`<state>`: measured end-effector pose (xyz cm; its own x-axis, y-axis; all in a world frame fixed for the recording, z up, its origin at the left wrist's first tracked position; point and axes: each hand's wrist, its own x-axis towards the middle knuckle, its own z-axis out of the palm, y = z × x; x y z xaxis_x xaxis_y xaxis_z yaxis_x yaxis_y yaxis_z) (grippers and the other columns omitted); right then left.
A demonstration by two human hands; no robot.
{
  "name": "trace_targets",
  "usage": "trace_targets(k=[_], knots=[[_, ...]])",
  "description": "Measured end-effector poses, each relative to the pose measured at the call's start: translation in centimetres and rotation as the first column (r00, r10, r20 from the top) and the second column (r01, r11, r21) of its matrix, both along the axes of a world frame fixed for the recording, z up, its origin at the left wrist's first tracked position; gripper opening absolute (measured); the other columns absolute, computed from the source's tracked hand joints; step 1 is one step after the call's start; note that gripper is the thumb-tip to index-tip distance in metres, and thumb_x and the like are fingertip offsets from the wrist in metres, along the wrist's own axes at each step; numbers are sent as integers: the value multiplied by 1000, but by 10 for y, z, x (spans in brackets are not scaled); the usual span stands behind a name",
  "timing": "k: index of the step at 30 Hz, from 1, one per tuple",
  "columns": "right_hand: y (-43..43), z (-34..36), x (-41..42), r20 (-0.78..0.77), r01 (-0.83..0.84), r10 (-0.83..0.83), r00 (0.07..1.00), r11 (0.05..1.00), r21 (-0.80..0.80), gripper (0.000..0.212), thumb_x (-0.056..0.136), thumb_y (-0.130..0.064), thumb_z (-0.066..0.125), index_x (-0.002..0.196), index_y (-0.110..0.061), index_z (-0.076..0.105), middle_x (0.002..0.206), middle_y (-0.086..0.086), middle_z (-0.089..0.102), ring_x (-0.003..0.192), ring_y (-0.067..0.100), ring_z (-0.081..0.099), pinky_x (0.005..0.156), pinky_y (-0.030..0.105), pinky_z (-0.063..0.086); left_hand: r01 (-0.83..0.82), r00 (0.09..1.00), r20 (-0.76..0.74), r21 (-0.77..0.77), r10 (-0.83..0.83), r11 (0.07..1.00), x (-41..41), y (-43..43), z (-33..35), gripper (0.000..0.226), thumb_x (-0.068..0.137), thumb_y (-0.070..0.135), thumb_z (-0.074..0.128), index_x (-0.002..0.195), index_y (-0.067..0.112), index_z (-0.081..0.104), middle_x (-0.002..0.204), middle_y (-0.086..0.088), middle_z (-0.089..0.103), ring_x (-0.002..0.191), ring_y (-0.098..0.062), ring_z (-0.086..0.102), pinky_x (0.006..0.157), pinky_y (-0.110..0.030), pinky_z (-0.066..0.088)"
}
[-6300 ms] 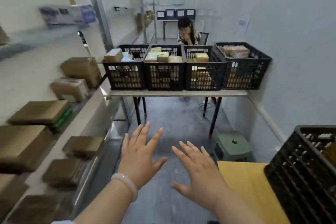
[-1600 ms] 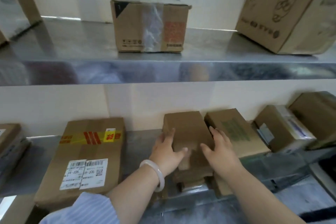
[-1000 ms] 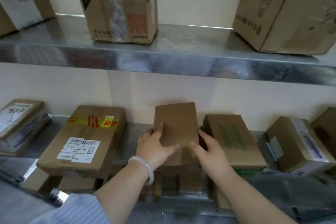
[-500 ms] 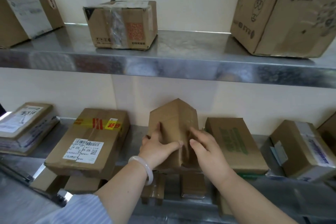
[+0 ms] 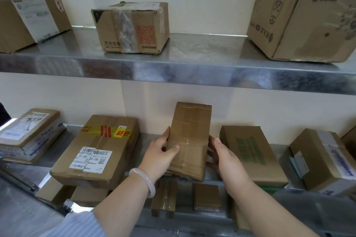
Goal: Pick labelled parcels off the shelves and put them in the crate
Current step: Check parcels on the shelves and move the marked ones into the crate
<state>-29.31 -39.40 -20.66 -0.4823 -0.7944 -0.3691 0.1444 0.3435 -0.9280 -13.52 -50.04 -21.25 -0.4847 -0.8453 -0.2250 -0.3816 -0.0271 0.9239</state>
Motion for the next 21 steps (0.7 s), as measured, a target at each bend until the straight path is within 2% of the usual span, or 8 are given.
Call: trace_targets(k=[3, 6, 9, 11, 13, 15, 18, 21], knots=[[0, 3, 5, -22, -27, 27, 999, 1000, -15, 39, 91, -68, 34, 113, -49, 59, 118, -16, 64, 118, 9, 55, 107, 40, 42, 31, 994, 105, -115, -19, 993, 1, 1, 3, 71, 90, 53, 58, 146, 58, 15, 143, 5, 43, 127, -17, 50, 105, -41, 47], [2, 13, 13, -80, -111, 106, 991, 992, -59, 48, 94, -61, 23, 128, -44, 53, 112, -27, 55, 103, -12, 47, 88, 9, 35, 94, 959, 277, -121, -57, 988, -2, 6, 11, 107, 67, 79, 62, 151, 51, 1, 153, 4, 21, 137, -25, 37, 110, -42, 41], [4, 20, 20, -99, -161, 152, 983, 983, -92, 64, 89, -62, 16, 139, -37, 49, 125, -22, 45, 114, -6, 37, 99, 16, 22, 59, 954, 297, -93, -29, 994, -2, 4, 12, 129, 46, 83, 65, 151, 49, -2, 153, 4, 14, 138, -28, 33, 111, -46, 39], [5, 21, 22, -143, -200, 185, 972, 975, -97, 61, 90, -62, 18, 137, -38, 50, 123, -27, 45, 110, -11, 40, 98, 15, 22, 11, 975, 223, -59, 3, 998, 1, 5, 12, 121, 55, 72, 73, 151, 50, 3, 150, 4, 15, 133, -26, 36, 109, -44, 41], [3, 19, 19, -235, -211, 186, 954, 973, -89, 39, 98, -54, 26, 124, -47, 55, 112, -37, 47, 101, -22, 44, 88, 3, 28, -31, 993, 112, -25, 34, 999, 8, 6, 10, 107, 67, 58, 78, 150, 51, 11, 146, 2, 25, 122, -20, 42, 100, -36, 47], [0, 17, 12, -327, -145, 101, 939, 983, -114, 22, 100, -45, 41, 113, -55, 56, 119, -31, 54, 114, -14, 48, 93, 4, 35, -35, 999, -7, 22, 36, 999, 16, 5, 7, 100, 64, 59, 79, 144, 58, 20, 142, 2, 37, 119, -17, 49, 93, -33, 51], [-1, 13, 6, -405, -118, 77, 911, 990, -77, 41, 97, -37, 53, 136, -48, 45, 147, -15, 35, 139, 7, 30, 105, 19, 25, -1, 981, -193, 103, 21, 995, 26, 4, 6, 91, 60, 57, 78, 136, 61, 27, 135, 8, 53, 116, -17, 60, 93, -36, 55], [3, 12, 11, -360, -103, 67, 930, 991, -81, 51, 95, -35, 58, 137, -55, 37, 150, -14, 35, 134, 11, 41, 106, 30, 42, 53, 943, -333, 188, 12, 981, 31, 7, 10, 79, 70, 46, 73, 137, 54, 30, 124, 10, 65, 106, -12, 68, 86, -33, 57]])
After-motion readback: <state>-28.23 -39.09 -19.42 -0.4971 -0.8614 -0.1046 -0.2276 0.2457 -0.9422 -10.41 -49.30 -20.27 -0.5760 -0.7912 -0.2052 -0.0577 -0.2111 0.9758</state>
